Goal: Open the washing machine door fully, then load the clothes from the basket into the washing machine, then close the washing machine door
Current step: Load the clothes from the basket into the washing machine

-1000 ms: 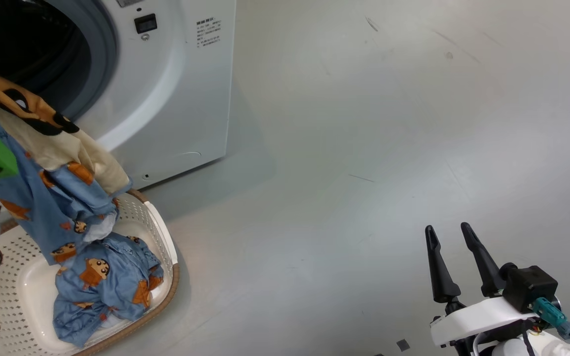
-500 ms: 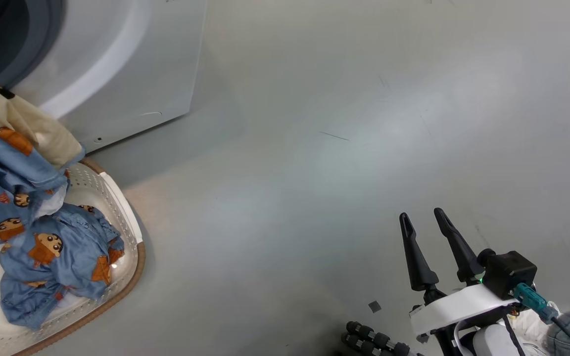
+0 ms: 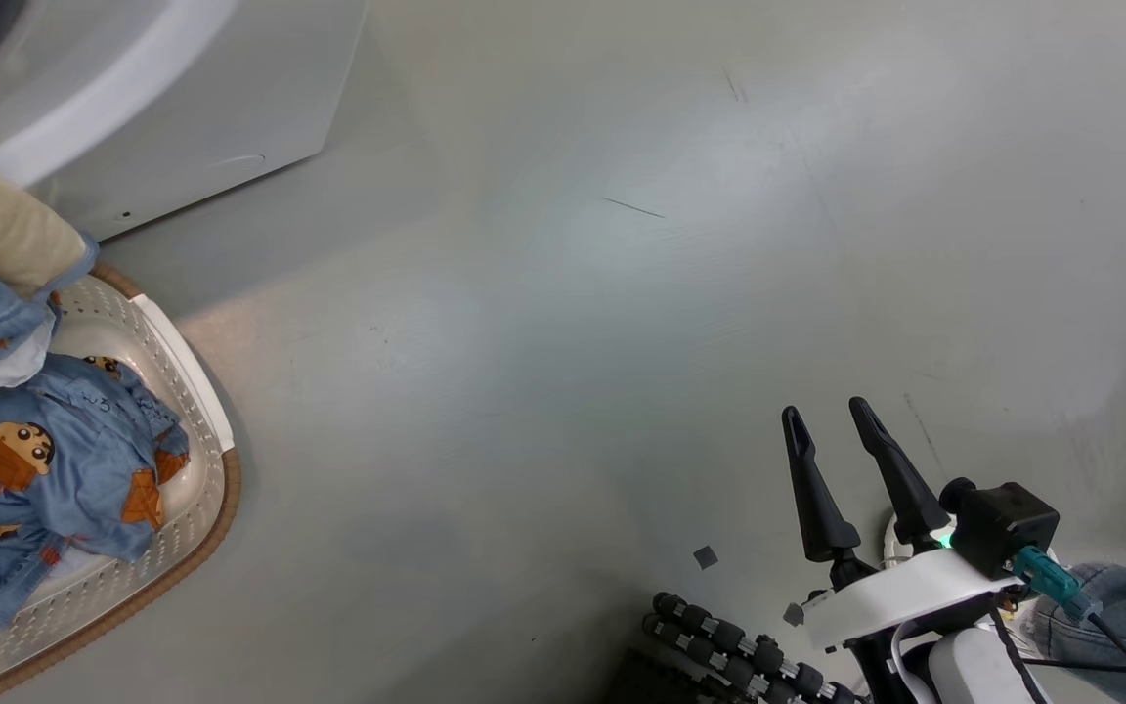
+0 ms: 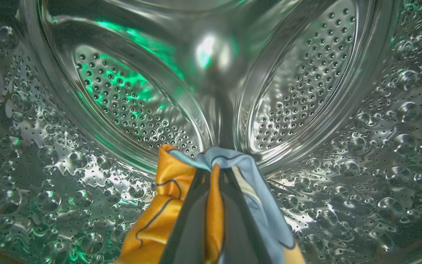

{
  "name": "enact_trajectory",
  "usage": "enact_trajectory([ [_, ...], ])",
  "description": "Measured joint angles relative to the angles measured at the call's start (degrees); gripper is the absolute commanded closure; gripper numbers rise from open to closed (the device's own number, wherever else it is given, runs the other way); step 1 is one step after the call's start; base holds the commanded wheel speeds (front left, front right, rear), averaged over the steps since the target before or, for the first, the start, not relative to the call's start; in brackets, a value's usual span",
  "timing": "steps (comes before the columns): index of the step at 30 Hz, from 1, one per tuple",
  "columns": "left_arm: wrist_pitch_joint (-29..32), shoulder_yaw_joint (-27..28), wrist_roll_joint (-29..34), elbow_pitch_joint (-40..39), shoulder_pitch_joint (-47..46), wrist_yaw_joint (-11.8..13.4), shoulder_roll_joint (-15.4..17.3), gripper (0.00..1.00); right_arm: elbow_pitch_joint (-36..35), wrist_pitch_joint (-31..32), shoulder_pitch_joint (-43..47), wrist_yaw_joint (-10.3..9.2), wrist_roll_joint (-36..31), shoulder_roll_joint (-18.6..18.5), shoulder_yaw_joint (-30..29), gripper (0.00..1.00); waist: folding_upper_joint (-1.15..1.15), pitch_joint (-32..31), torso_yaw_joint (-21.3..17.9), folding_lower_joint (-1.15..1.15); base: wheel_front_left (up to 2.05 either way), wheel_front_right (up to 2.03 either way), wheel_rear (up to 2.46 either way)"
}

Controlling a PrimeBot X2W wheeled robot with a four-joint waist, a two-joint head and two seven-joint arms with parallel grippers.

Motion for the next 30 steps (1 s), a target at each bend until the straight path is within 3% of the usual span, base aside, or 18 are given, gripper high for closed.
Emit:
enact_trajectory([
  [11,-6.4,-3.1,1.6,1.5,-9.3,-1.1,0.1,1.00,0.3,0.0,0.0,0.00,0.5,0.0,0.1,0.00,0.00,2.1,0.0,0.00,0.00,0.00,0.00],
  [17,-5.7,-4.2,2.3,7.5,-9.5,-1.1,0.0,1.00,0.6,0.0,0.0,0.00,0.5,0.0,0.3,0.00,0.00,2.3,0.0,0.00,0.00,0.00,0.00],
  [20,-4.9,-4.8,3.2,9.8,-9.5,-1.1,0.0,0.61,0.7,0.0,0.0,0.00,1.0,0.0,0.9,0.00,0.00,2.2,0.0,0.00,0.00,0.00,0.00],
  [22,-4.4,-4.9,3.6,11.2,-9.5,-1.1,0.1,0.44,0.7,0.0,-0.1,0.00,1.0,0.0,1.1,0.00,0.00,2.2,0.1,0.00,0.00,0.00,0.00],
  [23,-4.4,-4.9,3.7,11.8,-9.5,-1.1,0.2,0.08,0.8,0.0,-0.3,0.00,1.0,0.0,1.4,0.00,0.00,2.1,0.1,0.00,0.00,0.00,0.00],
  [24,-4.4,-4.8,3.9,12.5,-9.5,-1.1,0.3,0.00,1.0,0.0,-0.6,0.00,1.1,0.0,1.6,0.00,0.00,2.0,0.0,0.00,0.00,0.00,0.00],
  [30,-4.3,-5.0,4.1,16.6,-9.4,-0.5,-1.1,0.00,1.4,0.0,-1.1,0.00,1.5,0.1,0.7,0.00,0.00,0.7,0.4,-0.01,0.00,0.00,0.00],
])
